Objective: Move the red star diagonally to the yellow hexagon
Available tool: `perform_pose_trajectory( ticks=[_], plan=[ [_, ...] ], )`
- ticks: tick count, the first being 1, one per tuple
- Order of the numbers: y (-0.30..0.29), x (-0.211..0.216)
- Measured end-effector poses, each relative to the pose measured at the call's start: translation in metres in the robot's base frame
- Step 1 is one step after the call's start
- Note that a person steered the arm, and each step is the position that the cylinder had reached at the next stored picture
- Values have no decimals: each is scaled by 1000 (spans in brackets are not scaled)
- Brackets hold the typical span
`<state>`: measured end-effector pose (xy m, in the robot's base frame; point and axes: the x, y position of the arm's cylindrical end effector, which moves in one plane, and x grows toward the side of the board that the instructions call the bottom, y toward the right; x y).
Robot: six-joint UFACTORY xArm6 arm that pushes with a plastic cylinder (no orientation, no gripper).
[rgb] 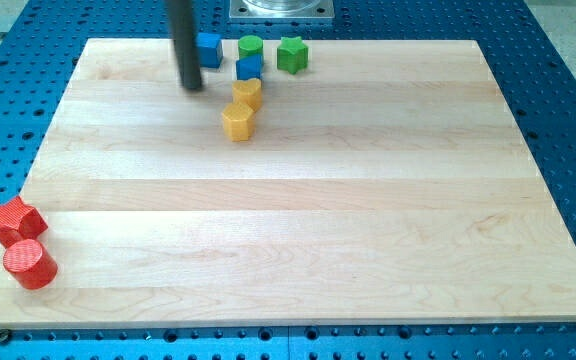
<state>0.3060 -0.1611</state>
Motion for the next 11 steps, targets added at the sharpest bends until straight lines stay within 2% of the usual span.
perform_pose_trajectory(
  ticks=[1, 2, 3, 4, 5, 6, 8, 9, 10, 11],
  plan=[
    [-86, 77],
    [-144, 139],
    [-144, 143],
    [-144, 169],
    [-144, 240],
    [-144, 280],
    [-59, 209],
    [-63, 190],
    [12, 166],
    [-42, 170]
  ],
)
